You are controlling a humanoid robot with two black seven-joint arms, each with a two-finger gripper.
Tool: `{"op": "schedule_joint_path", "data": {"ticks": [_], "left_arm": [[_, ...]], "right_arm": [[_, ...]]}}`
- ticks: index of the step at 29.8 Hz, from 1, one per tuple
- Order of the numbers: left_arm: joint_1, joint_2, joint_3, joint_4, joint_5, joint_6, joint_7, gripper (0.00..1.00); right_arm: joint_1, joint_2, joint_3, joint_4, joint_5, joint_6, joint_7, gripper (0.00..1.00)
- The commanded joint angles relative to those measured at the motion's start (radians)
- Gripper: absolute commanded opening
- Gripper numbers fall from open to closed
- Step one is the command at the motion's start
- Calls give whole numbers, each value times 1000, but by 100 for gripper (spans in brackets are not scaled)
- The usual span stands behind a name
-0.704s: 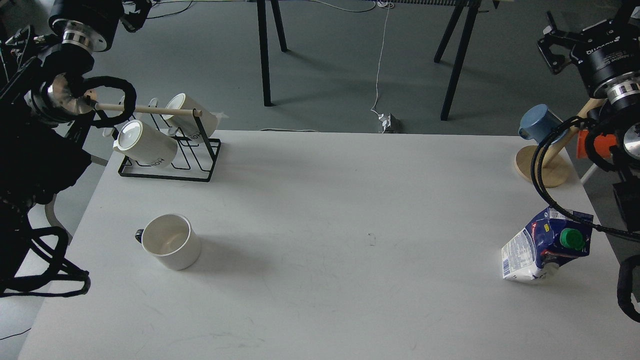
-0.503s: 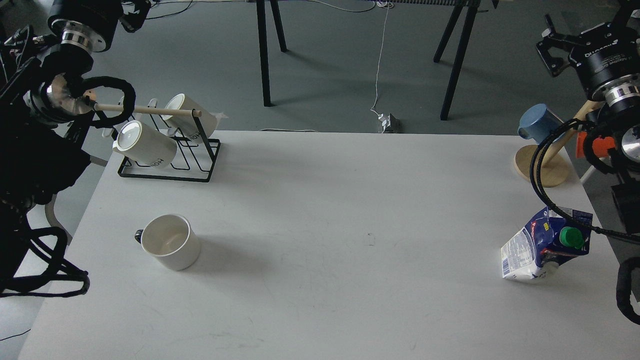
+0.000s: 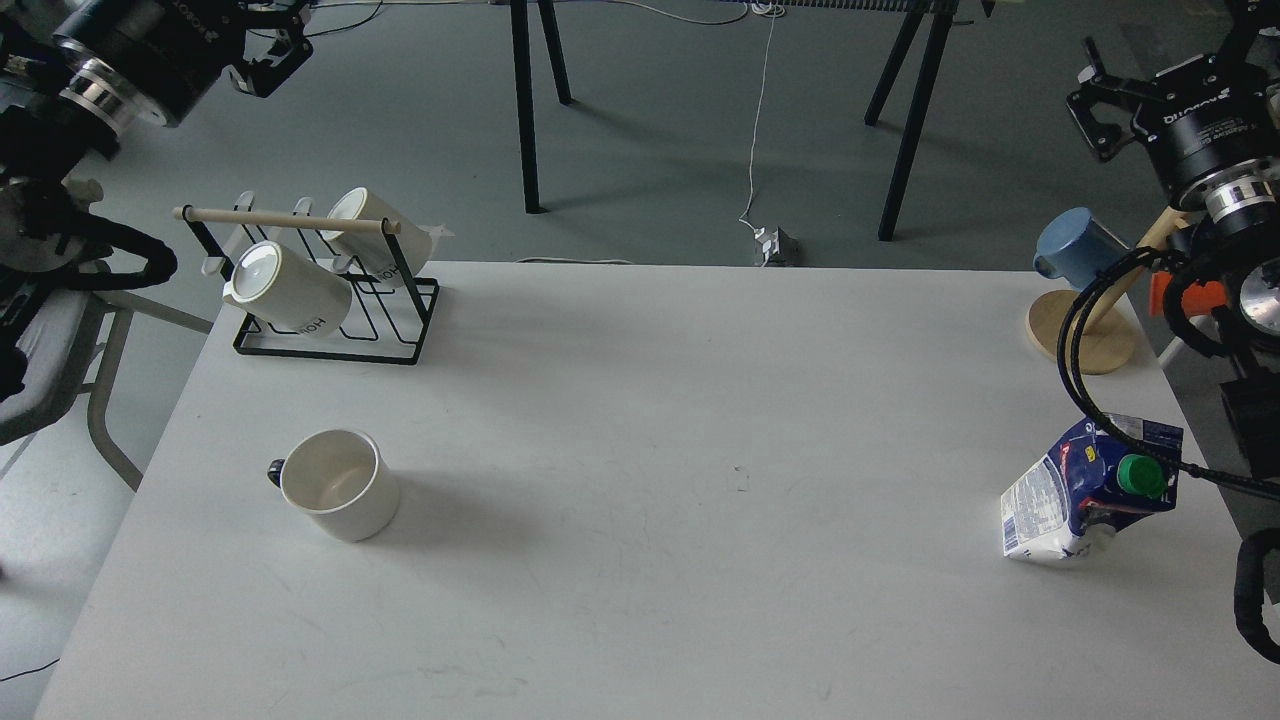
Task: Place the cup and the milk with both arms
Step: 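Move the left hand down from the rack toward the white mug, then grasp the white mug rim with the left hand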
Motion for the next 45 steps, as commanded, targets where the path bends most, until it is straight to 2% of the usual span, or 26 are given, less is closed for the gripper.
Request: {"op": "schedule_joint_path", "data": {"ticks": [1,4,6,7,9,12,17,21,23,26,29,31,36,41,45], "left_arm": [[62,114,30,-121,119,-1,-16,99],[91,176,35,-257,318,24,-19,98],[94,219,35,-365,421,73,-24,95],[97,237,35,-406,452,97,-31,95],[108,273,36,-468,492,133,-73,92],[123,323,47,-485,610,137,-131,84],[151,371,140,-483,1007,150,-148,73],[208,388,225,-474,1226,247,-151,68],[222,383,266,-448,1377,312,-150,68],[232,363,340,-315,1613,405,-156,68],[243,302,399,-201,1712,498,-200,68],[243,277,436,-163,1713,513,-216,68],[257,219,464,-94,1718,522,-208,63],[278,138,467,24,1719,527,-211,58],[291,124,469,43,1719,528,-213,58]], "right_arm": [[-7,-1,-5,15,-3,0,0,99],[-7,-8,-5,15,-3,0,0,99],[-7,-9,-3,18,-3,0,0,99],[-9,-9,0,19,-1,0,0,99],[-13,-9,20,24,-1,0,2,99],[-20,-9,51,24,-1,0,6,99],[-27,-24,52,25,-1,0,6,99],[-40,-26,54,25,-1,0,6,99],[-41,-24,52,25,0,0,6,99],[-43,-24,52,24,0,0,6,99],[-43,-24,52,24,0,0,6,99],[-43,-24,52,24,-1,0,6,99],[-43,-26,48,24,-1,0,6,99],[-49,-24,43,24,-1,0,6,99],[-50,-24,45,24,-1,0,6,99]]}}
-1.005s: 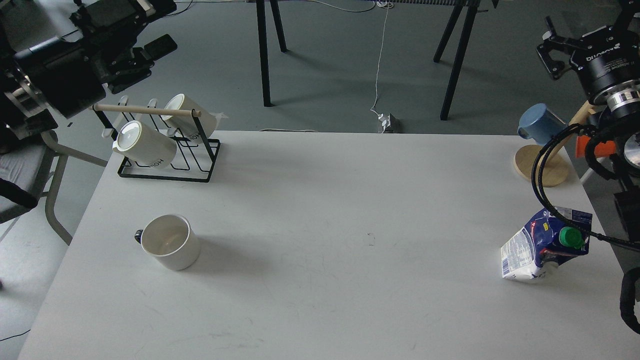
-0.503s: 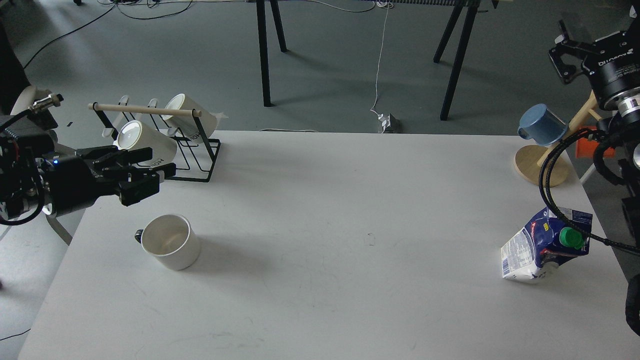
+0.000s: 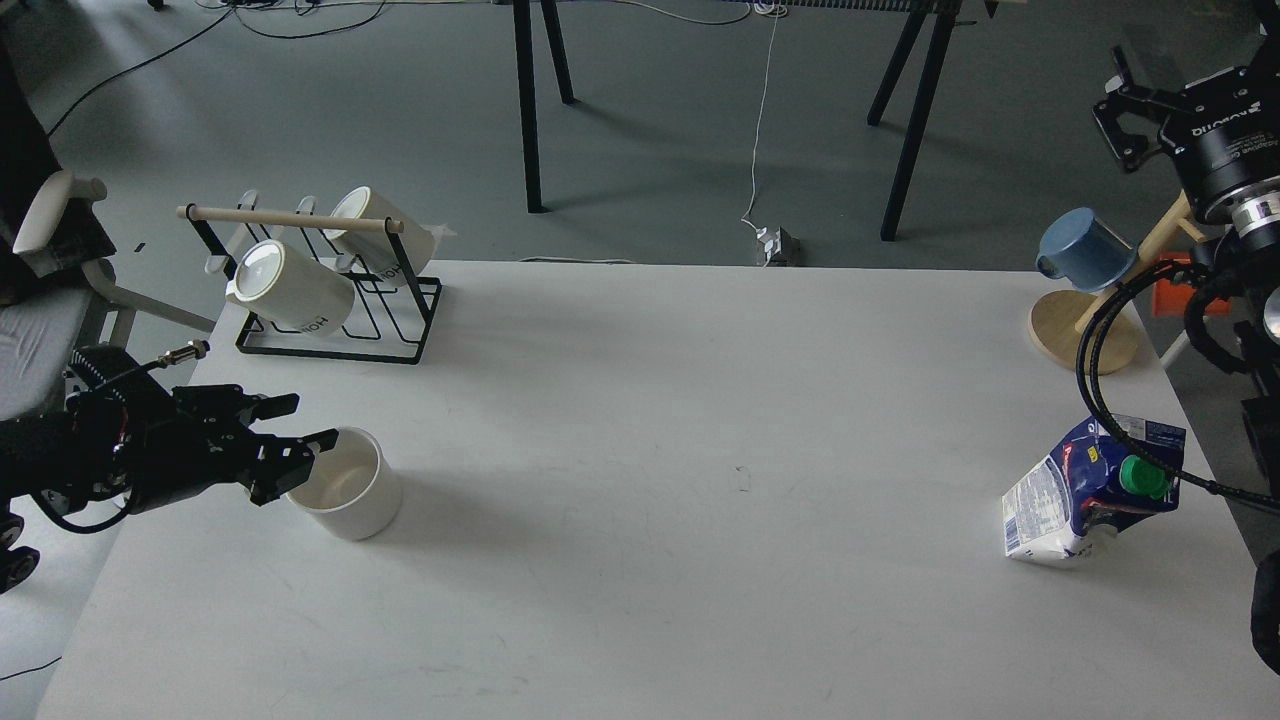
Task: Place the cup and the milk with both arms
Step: 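Grasp the white mug rim with the left hand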
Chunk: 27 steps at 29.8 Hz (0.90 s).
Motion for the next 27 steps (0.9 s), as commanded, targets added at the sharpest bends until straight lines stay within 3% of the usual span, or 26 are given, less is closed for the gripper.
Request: {"op": "schedule_joint_path", "data": {"ticks": [1,4,12,17,27], "left_arm": [[19,-11,1,12,0,1,-1,58],[26,-14,3,12,0,1,1,56],[26,-46,1,18,3,2,2,32],[28,-49,3,40,26,1,-2,8],[25,-47,1,40,49,2,-7,3]], "right_arm": [[-2,1,0,0,0,0,0,99],[-2,1,-1,-2,0,0,0,99],[-3,1,-4,-2,-1,0,0,99],[-9,1,-4,-2,-1,0,0,99],[-12,-1,-1,-2,-1,0,0,99]]}}
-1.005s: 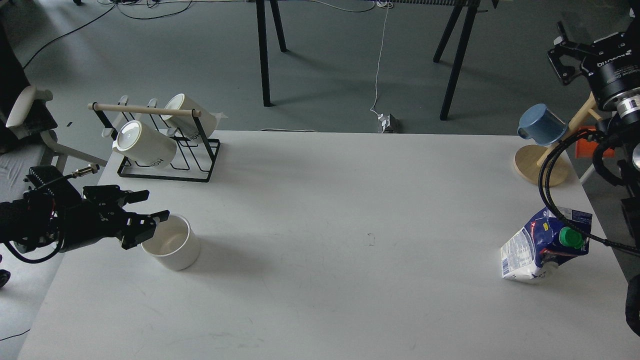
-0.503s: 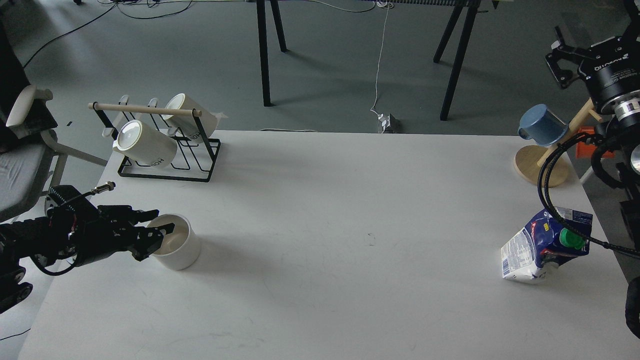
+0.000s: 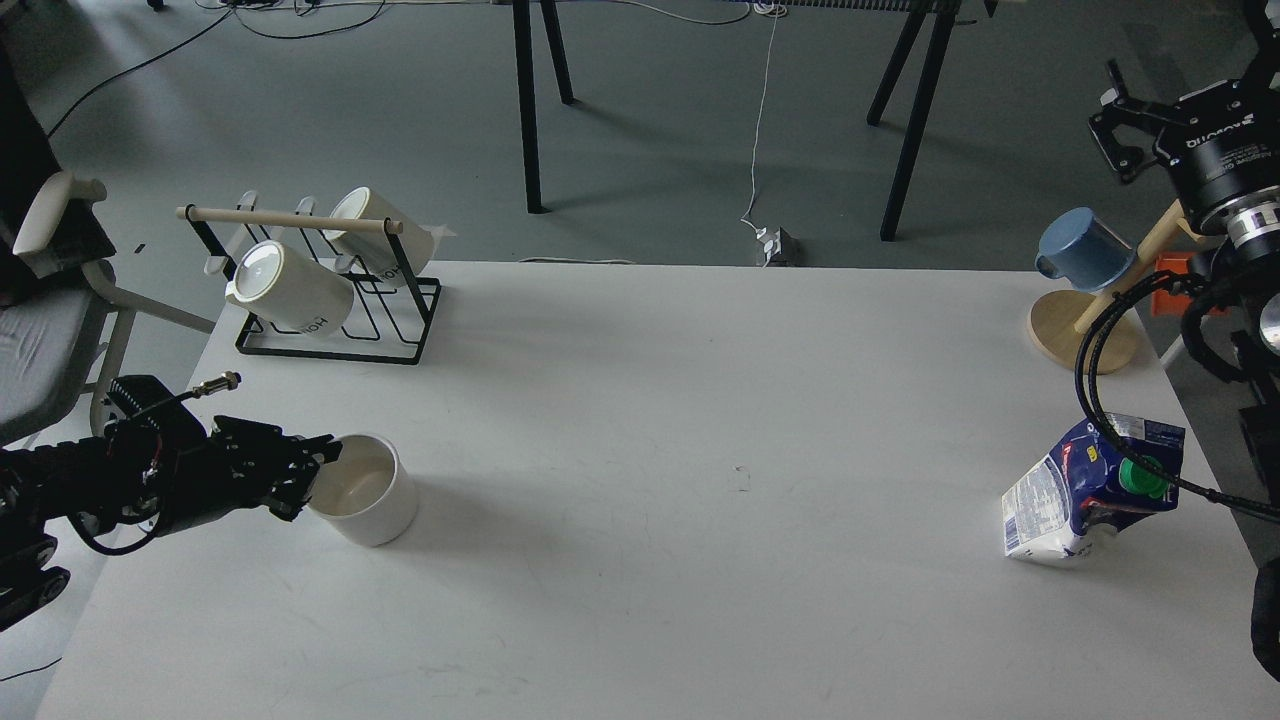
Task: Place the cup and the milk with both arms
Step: 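Grasp the white mug rim with the left hand, then carry the white mug toward the table center and lower it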
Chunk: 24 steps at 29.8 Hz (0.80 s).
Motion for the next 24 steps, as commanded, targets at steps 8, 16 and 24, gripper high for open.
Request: {"op": "schedule_joint_path", "data": {"ticks": [8,16,24], "left_arm": [[-4,3,-10,0,-1,21,3,1],[-10,44,-40,-44,-9,79,-48,1],[-94,38,-91,-161,-9,29,-50,1]], "right_arm": [[0,-2,3,-3,0,0,0,99],[0,-5,3,-3,0,0,0,99],[-26,-11,6,-1,0,0,0,99]]}}
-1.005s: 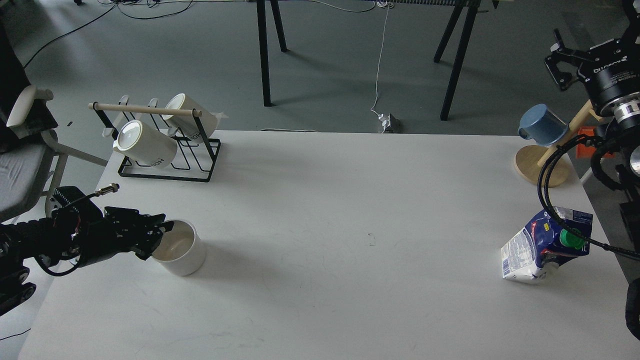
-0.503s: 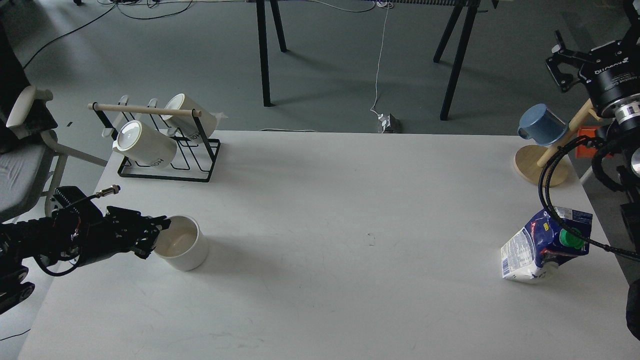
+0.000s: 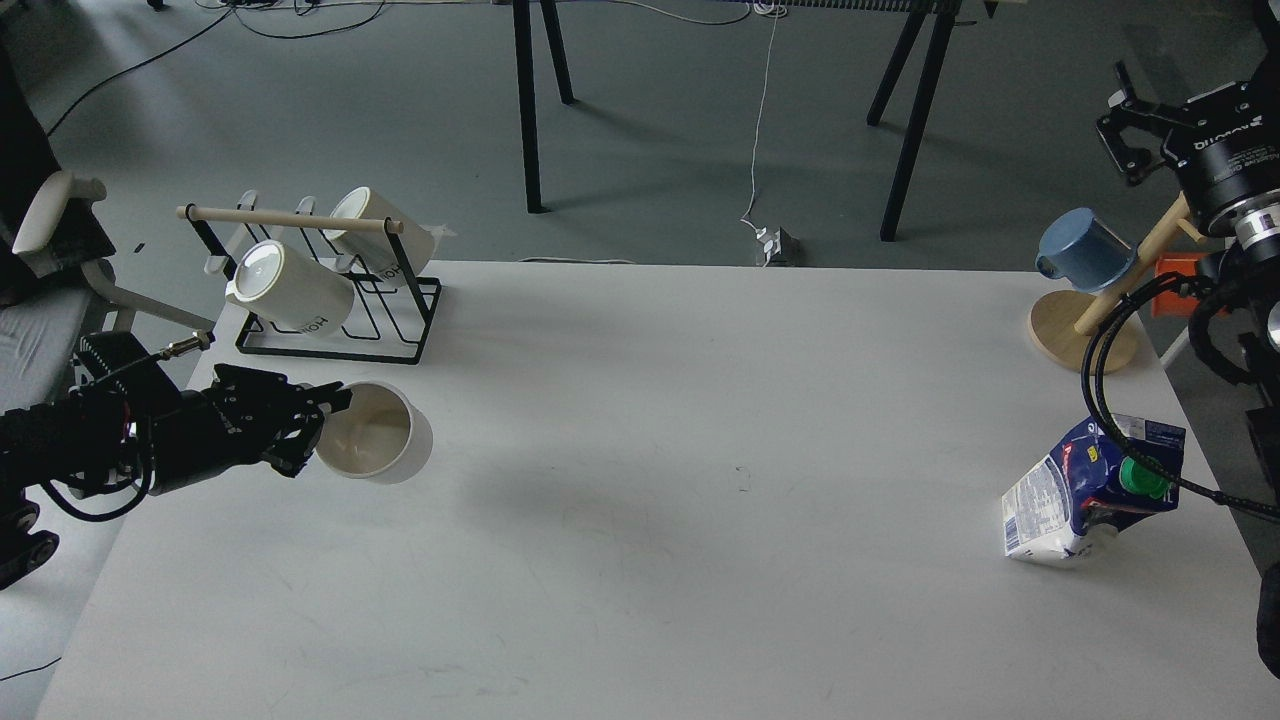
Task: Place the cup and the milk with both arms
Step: 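Carry the white mug toward the table center and lower it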
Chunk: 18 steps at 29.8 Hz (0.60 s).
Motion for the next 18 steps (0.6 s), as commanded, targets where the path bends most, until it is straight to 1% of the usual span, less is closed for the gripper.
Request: {"op": "schedule_joint_path", "data": {"ticks": [1,4,6,7,9,11,14,18], "left_arm": [[-78,-21,-4,-64,0,-81,0,1],[-164,-99,-5,-115,0,-190,0,1],[-215,-157,-4,-122,6,-251,0,2],[-235,-182,-4,-122,8,-273,4,2],[-284,-248,1,-113,10,-320,30,2],[-310,-320,4,-99,20,-355,56,2],[-321,-423,4,-61,78,-371,79,2],[-317,-519,15,-20,178,-406,80,2]], "right_arm": [[-15,-11,3,3,0,0,0,99],[-24,-30,6,3,0,0,0,99],[-32,-46,8,3,2,0,0,99],[-33,-54,8,3,2,0,0,99],[-36,-65,10,3,2,0,0,99],[-39,-76,11,3,3,0,0,99],[-56,-82,23,5,3,0,0,99],[-75,-92,25,5,3,0,0,99]]}}
